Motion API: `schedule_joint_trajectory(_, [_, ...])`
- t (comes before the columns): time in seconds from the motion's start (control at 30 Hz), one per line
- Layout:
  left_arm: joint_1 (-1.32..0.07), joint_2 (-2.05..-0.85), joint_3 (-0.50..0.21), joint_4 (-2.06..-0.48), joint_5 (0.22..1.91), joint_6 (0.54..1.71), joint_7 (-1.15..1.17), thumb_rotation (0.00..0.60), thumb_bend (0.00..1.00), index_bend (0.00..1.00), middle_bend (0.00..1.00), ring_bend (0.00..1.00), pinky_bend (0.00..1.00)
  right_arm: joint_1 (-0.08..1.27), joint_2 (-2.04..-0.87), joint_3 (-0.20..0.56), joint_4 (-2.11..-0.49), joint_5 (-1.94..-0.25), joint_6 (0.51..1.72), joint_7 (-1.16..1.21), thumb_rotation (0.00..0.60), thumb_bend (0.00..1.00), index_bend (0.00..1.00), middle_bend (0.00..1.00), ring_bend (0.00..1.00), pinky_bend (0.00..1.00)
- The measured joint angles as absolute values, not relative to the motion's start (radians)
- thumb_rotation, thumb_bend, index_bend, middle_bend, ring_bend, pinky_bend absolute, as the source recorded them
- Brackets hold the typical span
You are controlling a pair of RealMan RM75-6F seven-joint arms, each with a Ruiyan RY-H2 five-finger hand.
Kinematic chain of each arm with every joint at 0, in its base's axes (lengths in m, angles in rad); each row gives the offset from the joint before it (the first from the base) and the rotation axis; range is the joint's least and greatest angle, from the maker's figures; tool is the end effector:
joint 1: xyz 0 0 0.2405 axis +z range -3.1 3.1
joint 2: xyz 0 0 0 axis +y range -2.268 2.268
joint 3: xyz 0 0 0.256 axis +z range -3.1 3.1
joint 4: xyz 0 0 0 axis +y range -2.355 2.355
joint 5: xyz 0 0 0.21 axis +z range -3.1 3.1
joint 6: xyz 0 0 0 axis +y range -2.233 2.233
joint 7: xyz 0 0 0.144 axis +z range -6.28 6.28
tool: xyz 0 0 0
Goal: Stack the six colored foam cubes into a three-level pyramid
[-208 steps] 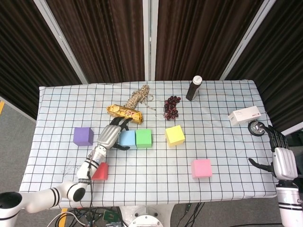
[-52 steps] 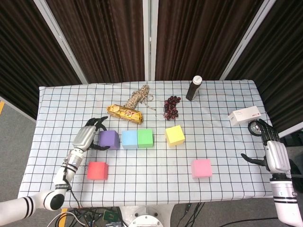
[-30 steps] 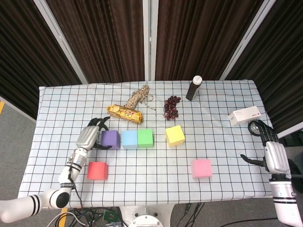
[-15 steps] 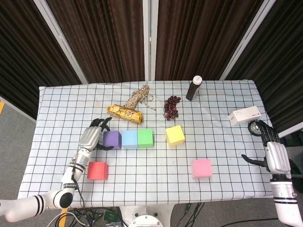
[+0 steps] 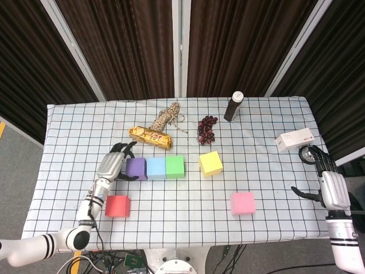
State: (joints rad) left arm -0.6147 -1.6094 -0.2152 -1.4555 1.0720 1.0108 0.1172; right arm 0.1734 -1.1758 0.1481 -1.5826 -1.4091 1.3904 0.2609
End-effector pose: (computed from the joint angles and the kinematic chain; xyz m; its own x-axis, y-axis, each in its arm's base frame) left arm -0.1808 0.3284 -0.0213 0.1153 0.3165 0.9416 0.9873 -0.1412 -0.0735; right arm -0.3018 -0.2286 0.1502 0.0933 0.0281 0.9952 -0.9955 -0.0120 0.0936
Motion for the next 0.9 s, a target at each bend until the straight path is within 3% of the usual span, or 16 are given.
schedule_joint_trajectory(0.9, [-0.627, -1.627, -0.222, -1.461, 1.038, 1.013, 0.143, 0.600, 0.10, 0.09, 0.47, 0.10, 0.00, 0.172, -1.178, 0.147, -1.576, -1.409, 1.389, 0.264, 0.600, 0.01, 0.00, 0.00, 0.00, 0.00])
